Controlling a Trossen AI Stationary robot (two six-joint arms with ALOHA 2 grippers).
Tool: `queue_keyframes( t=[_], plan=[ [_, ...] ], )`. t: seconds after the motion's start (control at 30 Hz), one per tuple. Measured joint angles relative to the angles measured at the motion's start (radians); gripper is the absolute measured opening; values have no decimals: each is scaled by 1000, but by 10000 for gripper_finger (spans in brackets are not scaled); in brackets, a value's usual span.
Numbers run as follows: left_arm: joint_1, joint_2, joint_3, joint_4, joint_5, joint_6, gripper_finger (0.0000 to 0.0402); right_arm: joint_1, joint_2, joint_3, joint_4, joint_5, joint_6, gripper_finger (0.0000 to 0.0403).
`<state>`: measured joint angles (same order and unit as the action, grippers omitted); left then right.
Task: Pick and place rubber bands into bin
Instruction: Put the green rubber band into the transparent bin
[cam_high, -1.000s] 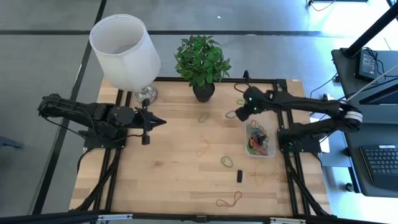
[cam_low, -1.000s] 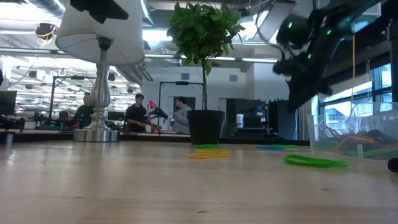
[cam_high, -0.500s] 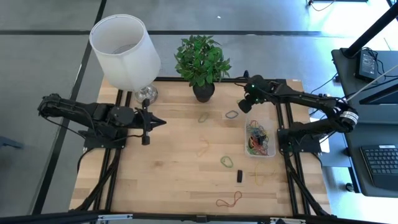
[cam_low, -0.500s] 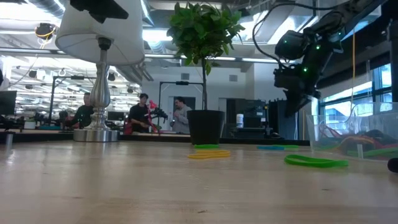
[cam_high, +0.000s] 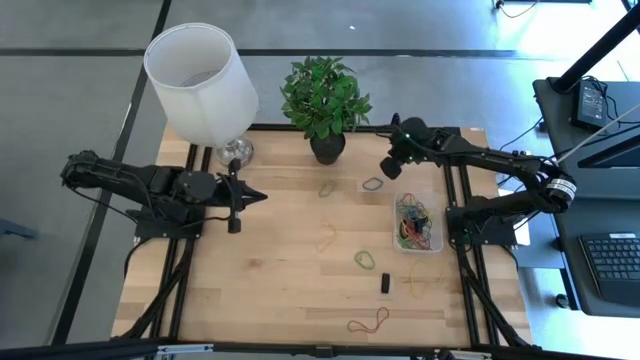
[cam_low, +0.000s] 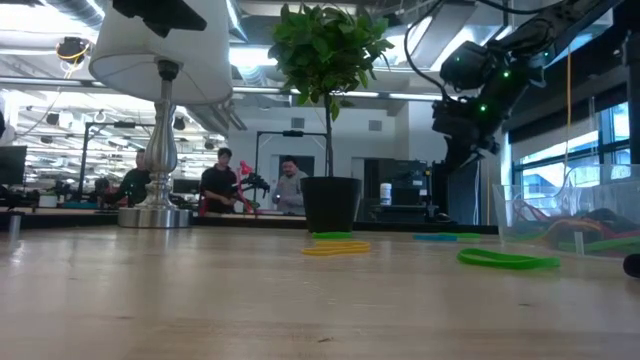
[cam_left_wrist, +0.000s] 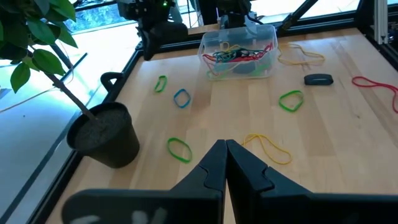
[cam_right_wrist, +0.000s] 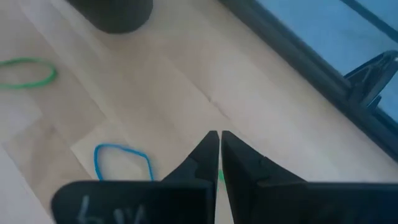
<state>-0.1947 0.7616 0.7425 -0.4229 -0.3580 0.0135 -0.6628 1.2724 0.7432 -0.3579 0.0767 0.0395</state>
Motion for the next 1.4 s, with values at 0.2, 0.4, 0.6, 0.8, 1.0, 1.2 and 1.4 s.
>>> queue_keyframes(
  t=[0.2,0.4,0.6,0.8,1.0,1.2,1.4],
  plan=[
    [0,0,0,0,0,0,6,0,0,0,-11,-3,2,23],
    [0,0,0,0,0,0,4,0,0,16,-53,-2,-43,29],
    [0,0,0,0,0,0,8,-29,4,91,-125,0,-71,83],
    [0,0,0,0,0,0,4,-71,122,123,-168,-48,-69,153],
    [0,0,1,0,0,0,6,-102,299,173,-237,-55,-73,208],
    [0,0,1,0,0,0,8,-132,423,234,-298,-57,-131,213],
    [0,0,1,0,0,0,4,-141,503,243,-302,-79,-143,175]
  ],
)
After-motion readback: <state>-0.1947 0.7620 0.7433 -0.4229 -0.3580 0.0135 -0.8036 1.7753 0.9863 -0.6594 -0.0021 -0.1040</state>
